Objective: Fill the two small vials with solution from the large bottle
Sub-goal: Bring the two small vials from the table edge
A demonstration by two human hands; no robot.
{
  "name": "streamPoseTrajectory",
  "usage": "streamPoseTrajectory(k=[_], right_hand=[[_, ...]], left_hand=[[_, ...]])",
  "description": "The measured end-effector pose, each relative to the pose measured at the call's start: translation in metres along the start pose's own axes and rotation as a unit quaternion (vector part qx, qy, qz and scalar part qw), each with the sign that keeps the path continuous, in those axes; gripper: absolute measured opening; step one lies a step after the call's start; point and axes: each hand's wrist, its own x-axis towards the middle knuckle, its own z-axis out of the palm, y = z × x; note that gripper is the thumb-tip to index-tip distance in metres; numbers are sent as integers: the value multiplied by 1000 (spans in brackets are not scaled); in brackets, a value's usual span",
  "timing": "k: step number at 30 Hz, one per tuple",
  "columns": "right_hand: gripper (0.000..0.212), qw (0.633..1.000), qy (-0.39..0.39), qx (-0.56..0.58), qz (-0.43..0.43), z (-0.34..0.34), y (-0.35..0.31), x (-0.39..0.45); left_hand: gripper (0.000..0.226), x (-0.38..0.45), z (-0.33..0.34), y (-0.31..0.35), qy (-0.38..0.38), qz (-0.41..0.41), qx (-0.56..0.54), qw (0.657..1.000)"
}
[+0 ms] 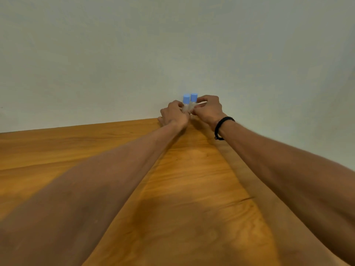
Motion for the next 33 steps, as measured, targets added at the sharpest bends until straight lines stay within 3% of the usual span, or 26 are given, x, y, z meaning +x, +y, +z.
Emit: streamPoseTrajectory(k=[9, 17, 27, 33], right_hand=[[35, 992, -52, 110, -16, -15, -37, -114], [27, 971, -94, 217, -13, 12, -65, -264], [42, 983, -58, 23, -175, 48, -74, -312], [41, 980, -64, -25, -185, 53, -67, -306]], left_hand=[[34, -106, -105, -30, 37, 32, -121, 991], [33, -260, -204, -83, 51, 34, -98, 993], [41, -290, -239, -105, 82, 55, -39, 994], [38, -287, -237, -113, 68, 61, -38, 995]])
